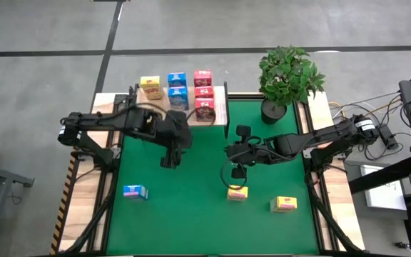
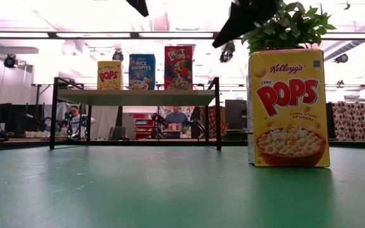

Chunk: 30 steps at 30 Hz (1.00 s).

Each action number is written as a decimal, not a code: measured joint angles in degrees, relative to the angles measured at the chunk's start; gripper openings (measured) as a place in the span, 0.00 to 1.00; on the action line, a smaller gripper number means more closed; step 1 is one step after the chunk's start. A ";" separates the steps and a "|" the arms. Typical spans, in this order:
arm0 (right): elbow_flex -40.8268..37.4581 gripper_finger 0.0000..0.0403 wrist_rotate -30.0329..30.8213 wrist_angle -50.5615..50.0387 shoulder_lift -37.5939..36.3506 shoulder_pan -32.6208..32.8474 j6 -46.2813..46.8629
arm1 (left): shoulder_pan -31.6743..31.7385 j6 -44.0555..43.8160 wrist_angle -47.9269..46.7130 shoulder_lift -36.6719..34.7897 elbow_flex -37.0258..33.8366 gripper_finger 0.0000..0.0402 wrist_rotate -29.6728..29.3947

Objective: Stack cereal on shelf
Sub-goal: Put the center yellow cereal on the shelf

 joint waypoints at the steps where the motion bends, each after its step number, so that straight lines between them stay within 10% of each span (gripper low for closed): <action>1: 0.05 0.03 0.00 0.05 0.00 0.65 0.03 | -0.97 -0.55 1.04 -0.24 -1.24 0.58 -1.56; 18: -3.39 0.03 -4.80 3.41 0.11 16.92 13.46 | -11.86 -3.33 42.10 -8.18 -32.82 0.58 -2.86; 30: -3.60 0.18 -13.04 2.66 0.28 18.77 27.54 | -11.91 -3.48 54.44 -8.34 -40.25 0.58 -2.93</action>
